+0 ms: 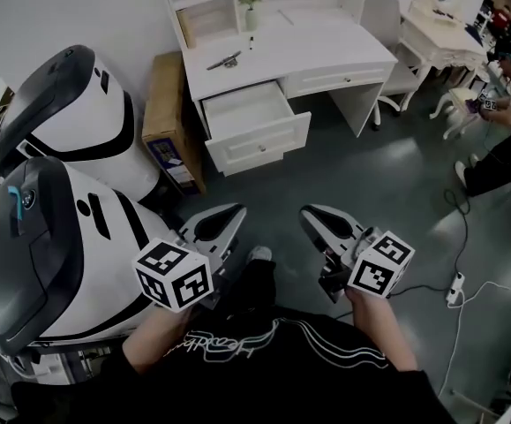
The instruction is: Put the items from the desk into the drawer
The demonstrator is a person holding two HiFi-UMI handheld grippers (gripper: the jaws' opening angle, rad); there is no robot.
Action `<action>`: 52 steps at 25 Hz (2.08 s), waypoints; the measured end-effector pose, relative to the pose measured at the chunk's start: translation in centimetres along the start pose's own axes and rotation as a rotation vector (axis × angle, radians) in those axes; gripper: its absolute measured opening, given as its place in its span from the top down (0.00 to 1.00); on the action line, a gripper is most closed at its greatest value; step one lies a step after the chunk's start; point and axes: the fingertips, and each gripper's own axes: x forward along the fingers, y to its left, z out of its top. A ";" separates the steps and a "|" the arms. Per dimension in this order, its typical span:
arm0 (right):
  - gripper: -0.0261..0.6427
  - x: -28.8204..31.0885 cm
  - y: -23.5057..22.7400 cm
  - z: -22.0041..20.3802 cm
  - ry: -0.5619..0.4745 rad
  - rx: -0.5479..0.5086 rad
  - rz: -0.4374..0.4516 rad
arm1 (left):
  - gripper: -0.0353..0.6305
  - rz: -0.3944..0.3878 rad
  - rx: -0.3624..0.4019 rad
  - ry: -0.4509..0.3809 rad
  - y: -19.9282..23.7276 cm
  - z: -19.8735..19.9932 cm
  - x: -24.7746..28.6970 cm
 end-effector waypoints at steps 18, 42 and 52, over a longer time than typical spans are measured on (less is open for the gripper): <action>0.89 19.8 -23.4 11.1 0.095 -0.037 -0.110 | 0.91 -0.022 -0.022 0.042 23.6 11.6 20.4; 0.89 34.8 -41.8 17.5 0.236 0.042 0.003 | 0.70 0.229 0.102 0.163 46.6 17.8 37.9; 0.89 38.1 -48.5 18.8 0.287 0.070 0.010 | 0.63 0.371 0.300 0.314 56.2 16.8 44.6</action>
